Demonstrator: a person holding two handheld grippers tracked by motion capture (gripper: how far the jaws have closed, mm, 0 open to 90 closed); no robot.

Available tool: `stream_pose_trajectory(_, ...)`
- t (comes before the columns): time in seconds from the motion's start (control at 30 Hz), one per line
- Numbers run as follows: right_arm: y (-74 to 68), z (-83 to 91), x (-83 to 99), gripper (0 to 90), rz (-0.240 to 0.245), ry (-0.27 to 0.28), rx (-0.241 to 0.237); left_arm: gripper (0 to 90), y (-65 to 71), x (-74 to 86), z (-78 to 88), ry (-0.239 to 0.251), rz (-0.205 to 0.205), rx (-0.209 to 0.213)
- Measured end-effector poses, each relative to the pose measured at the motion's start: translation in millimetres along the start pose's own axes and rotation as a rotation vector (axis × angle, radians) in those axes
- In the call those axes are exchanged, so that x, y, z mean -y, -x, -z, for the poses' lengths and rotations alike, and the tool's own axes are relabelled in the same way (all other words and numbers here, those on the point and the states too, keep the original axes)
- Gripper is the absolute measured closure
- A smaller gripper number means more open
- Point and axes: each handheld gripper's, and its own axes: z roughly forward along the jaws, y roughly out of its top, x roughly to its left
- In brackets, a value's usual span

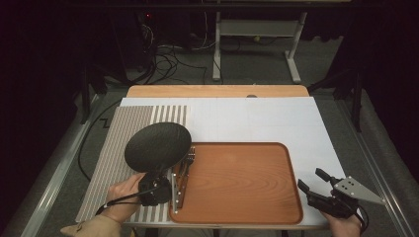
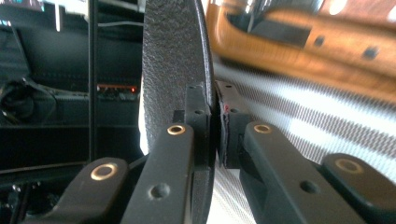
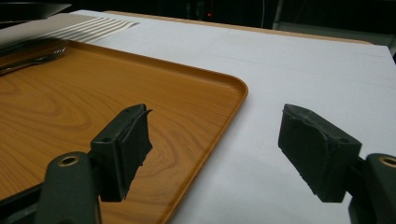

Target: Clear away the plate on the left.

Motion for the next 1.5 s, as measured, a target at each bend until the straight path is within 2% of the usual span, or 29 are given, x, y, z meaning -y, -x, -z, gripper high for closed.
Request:
stream_pose_trajectory(0.33,-0.2,-0.1,-0.1,25.4,0.000,-0.001,0.001,81.6,-3.0,-16.6,26.5,0.101,-0.021,-0.020)
stream_pose_trajectory(0.67,-0.1,0.0,0.0,25.4,-0.001,-0.001,0.001,81.6,3.3,-40.2,46.3,0.190,-0.065,-0.026)
stream_pose_trajectory(0.9,0.3,0.1,0.2,25.4,-0.004,0.001,-0.001,81.5,7.7,-56.7,53.6,0.237,-0.103,-0.015)
stream_pose_trajectory(1.07,0.2,0.2,0.2,25.4,-0.004,0.001,-0.001,81.6,13.1,-68.6,57.2,0.253,-0.143,-0.010)
stream_pose_trajectory(1.13,0.4,0.0,0.2,25.4,-0.004,0.001,-0.001,81.6,17.7,-72.8,57.8,0.281,-0.138,-0.011)
stream_pose_trajectory(1.23,0.3,-0.1,0.2,25.4,-0.003,0.000,-0.001,81.6,23.5,-79.7,60.6,0.302,-0.159,-0.008)
stream_pose_trajectory(1.3,0.3,0.0,0.2,25.4,-0.003,0.001,-0.001,81.5,26.5,-83.0,62.1,0.311,-0.163,-0.002)
stream_pose_trajectory(1.33,0.3,-0.1,0.2,25.4,-0.004,0.000,-0.002,81.5,27.8,-85.4,63.8,0.306,-0.179,-0.001)
stream_pose_trajectory(1.43,0.2,0.1,0.2,25.4,-0.003,0.001,-0.001,81.4,32.7,-90.7,64.2,0.334,-0.175,0.006)
stream_pose_trajectory(1.5,0.3,0.0,0.2,25.4,-0.003,0.001,-0.002,81.5,34.3,-94.6,66.3,0.335,-0.197,0.006)
